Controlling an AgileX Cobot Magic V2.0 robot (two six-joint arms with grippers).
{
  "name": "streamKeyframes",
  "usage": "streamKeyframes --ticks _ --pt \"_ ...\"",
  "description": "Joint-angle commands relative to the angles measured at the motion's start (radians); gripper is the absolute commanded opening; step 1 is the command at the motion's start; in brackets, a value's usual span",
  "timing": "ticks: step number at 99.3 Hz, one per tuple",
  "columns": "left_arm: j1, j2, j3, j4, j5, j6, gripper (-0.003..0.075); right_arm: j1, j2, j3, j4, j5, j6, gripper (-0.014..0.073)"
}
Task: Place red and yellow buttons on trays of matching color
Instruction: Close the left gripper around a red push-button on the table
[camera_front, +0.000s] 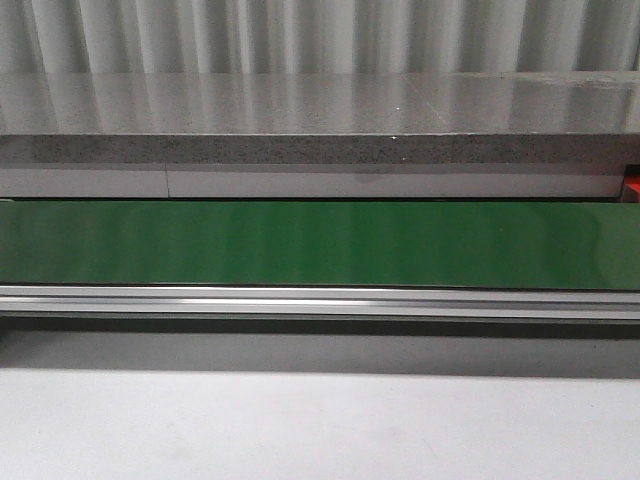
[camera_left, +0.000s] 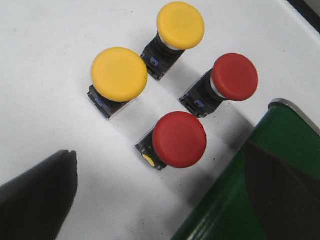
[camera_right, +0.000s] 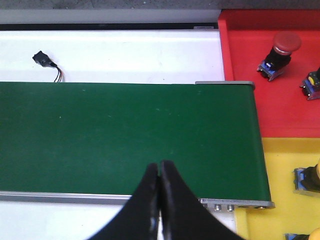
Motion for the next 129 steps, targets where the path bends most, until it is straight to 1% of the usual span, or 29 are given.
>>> streamKeyframes --ticks 1,25,46,66,73,78,79,91,96,100,105,112,122,124,129 --pt "0.003 0.000 -0.035 -0.011 -0.067 -0.011 0.0638 0.002 -0.006 -0.031 0.007 -0.055 -0.010 -0.0124" --pt "0.003 0.071 -0.041 -0.031 -0.117 -0.011 0.0638 0.002 -0.006 -0.031 0.007 -0.055 -0.010 -0.0124" --pt "0.003 0.139 -0.085 -0.038 -0.112 -0.011 0.0638 0.002 -0.006 -0.031 0.007 -0.055 -0.010 -0.0124" --pt "0.003 0.185 -0.094 -0.047 -0.114 -0.011 0.0638 0.002 -0.006 -0.031 0.007 -0.055 -0.010 -0.0124" --pt "0.003 0.195 -0.094 -0.049 -0.114 -0.011 0.0620 0.002 -0.006 -0.031 0.007 -0.055 -0.010 -0.0124" --pt "0.003 0.195 -0.094 -0.049 -0.114 -0.011 0.0587 0.002 -0.006 -0.031 0.007 -0.055 -0.010 -0.0124" --pt "-0.297 0.011 -0.223 0.031 0.144 0.392 -0.0018 0.002 -0.006 -0.031 0.007 -0.055 -0.010 -0.0124" --pt "-0.297 0.015 -0.223 0.031 0.150 0.392 -0.0009 0.002 -0.006 -0.031 0.007 -0.055 -0.010 -0.0124" --pt "-0.297 0.015 -0.223 0.031 0.158 0.392 0.0016 0.002 -0.006 -0.031 0.007 -0.055 -0.010 -0.0124" --pt "-0.297 0.015 -0.223 0.031 0.159 0.392 0.0052 0.002 -0.006 -0.031 0.007 -0.055 -0.010 -0.0124" --pt "-0.297 0.015 -0.223 0.031 0.162 0.392 0.0108 0.002 -0.006 -0.031 0.007 -0.055 -0.010 -0.0124" --pt "-0.297 0.015 -0.223 0.031 0.162 0.392 0.0205 0.002 -0.006 -0.031 0.007 -0.055 -0.010 -0.0124" --pt "-0.297 0.015 -0.223 0.031 0.172 0.392 0.0376 0.002 -0.006 -0.031 0.007 -0.055 -0.010 -0.0124" --pt "-0.297 0.015 -0.223 0.031 0.176 0.392 0.0398 0.002 -0.006 -0.031 0.007 -0.055 -0.010 -0.0124" --pt "-0.297 0.015 -0.223 0.031 0.183 0.392 0.0482 0.002 -0.006 -0.031 0.007 -0.055 -0.010 -0.0124"
